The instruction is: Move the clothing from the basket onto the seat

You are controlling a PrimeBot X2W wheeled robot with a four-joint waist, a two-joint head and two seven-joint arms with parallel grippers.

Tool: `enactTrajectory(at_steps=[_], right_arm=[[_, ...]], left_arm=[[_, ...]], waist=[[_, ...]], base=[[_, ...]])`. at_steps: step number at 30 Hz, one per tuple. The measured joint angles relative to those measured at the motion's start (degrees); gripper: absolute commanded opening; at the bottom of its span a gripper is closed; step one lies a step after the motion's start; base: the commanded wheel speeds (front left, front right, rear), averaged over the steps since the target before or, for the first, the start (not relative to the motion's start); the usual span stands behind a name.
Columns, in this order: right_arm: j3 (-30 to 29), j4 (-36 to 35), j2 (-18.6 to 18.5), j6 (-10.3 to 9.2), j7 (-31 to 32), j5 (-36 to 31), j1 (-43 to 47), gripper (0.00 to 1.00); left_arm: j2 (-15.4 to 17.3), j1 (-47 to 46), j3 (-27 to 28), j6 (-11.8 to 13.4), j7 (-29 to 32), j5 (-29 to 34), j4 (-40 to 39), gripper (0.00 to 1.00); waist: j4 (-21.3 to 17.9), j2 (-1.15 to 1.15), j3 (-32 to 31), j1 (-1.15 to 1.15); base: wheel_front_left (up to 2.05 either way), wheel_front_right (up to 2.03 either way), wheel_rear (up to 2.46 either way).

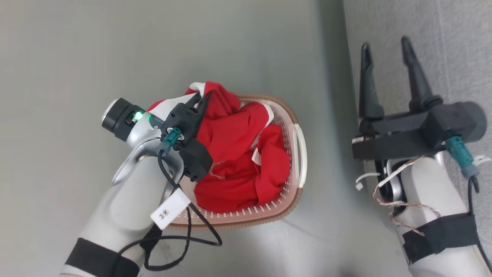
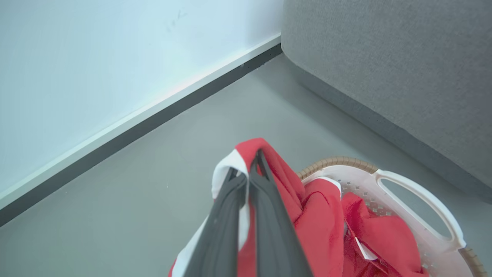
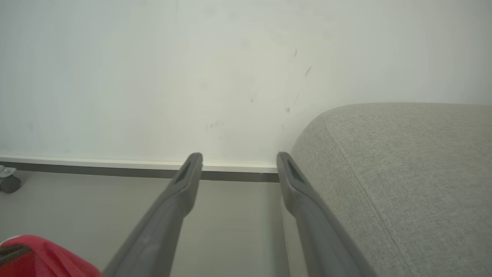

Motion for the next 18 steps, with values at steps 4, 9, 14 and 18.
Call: enactTrajectory(at_steps=[4,9,14,18], right_arm=[[0.56,1.86,0.02,0.76,0.00,0.30,1.43,1.00],[0.92,3.74,0.03,1.57,0.00,0.66,3.21,1.00],[1.18,5.61,0.03,2.56,0.00,0.80,4.50,1.00],[1.31,6.95,0.04,3.46,0.00,1.29,5.66,1.00]], left_arm=[[0.10,1.07,-0.85,-0.08,0.00,-0.64,-3.92,0.00],[0.13,2.28,-0.83,-0.49,-0.01,-3.26,-9.09,0.00],[1.22,3.60,-0.21,-0.56,-0.18,-5.54,-13.28,0.00],[2.69,4.41,0.01,-0.56,-0.18,-6.36,-15.41,0.00]], waist=[[0.83,0.00,-3.17,0.00],[1.82,0.00,-7.19,0.00],[2.71,0.00,-11.23,0.00],[3.27,0.00,-14.47,0.00]], base=[[0.00,0.00,0.00],[0.00,0.00,0.00],[0.00,0.00,0.00],[0.00,0.00,0.00]])
